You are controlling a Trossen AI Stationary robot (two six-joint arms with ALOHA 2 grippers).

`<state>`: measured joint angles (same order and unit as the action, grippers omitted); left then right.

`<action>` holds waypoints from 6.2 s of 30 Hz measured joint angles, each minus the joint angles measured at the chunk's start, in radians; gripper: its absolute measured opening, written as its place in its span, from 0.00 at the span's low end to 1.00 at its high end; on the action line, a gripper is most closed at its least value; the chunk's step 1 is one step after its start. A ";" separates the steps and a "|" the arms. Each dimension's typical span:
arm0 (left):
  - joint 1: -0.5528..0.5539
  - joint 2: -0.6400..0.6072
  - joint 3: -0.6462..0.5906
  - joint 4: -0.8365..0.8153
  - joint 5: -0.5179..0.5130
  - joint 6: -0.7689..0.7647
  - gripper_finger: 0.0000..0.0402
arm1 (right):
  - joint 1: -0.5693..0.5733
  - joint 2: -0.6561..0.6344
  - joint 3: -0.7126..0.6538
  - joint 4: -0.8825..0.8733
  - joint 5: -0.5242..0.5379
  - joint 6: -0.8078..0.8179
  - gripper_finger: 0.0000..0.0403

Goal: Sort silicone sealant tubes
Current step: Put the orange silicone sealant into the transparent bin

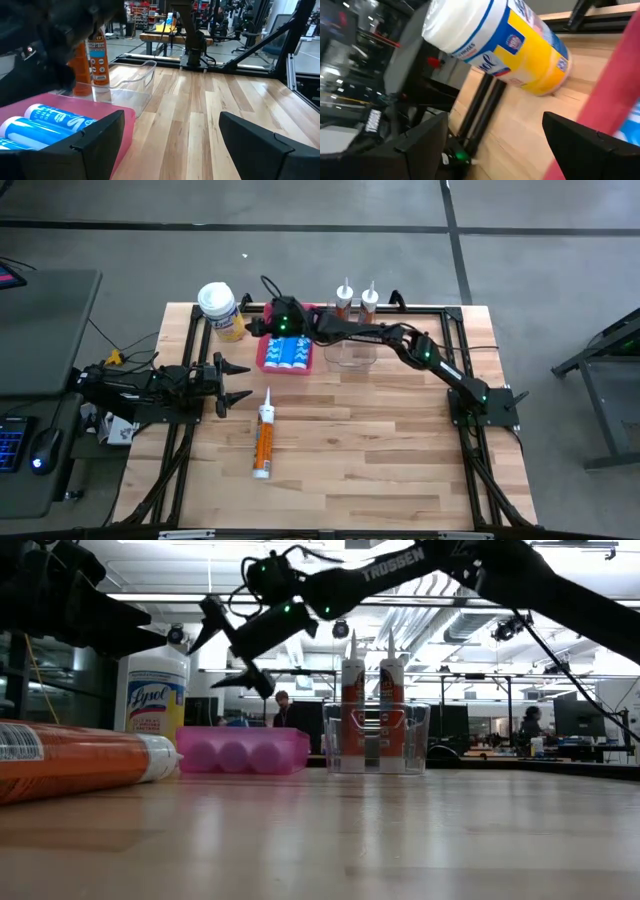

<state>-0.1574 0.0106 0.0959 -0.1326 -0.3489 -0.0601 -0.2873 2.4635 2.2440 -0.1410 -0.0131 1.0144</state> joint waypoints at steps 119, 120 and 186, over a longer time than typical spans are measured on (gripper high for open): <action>0.000 0.000 0.000 0.000 0.000 0.000 0.79 | 0.311 -1.917 -2.015 0.415 0.294 -1.016 0.80; 0.000 0.000 0.000 0.000 0.000 0.000 0.79 | 0.311 -1.917 -2.015 0.415 0.294 -1.016 0.80; 0.000 0.000 0.000 0.046 0.287 -0.426 0.79 | 0.311 -1.917 -2.014 0.415 0.295 -1.015 0.80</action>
<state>-0.1574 0.0109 0.0959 -0.0867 -0.0616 -0.4864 0.0242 0.5465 0.2302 0.2738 0.2821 -0.0006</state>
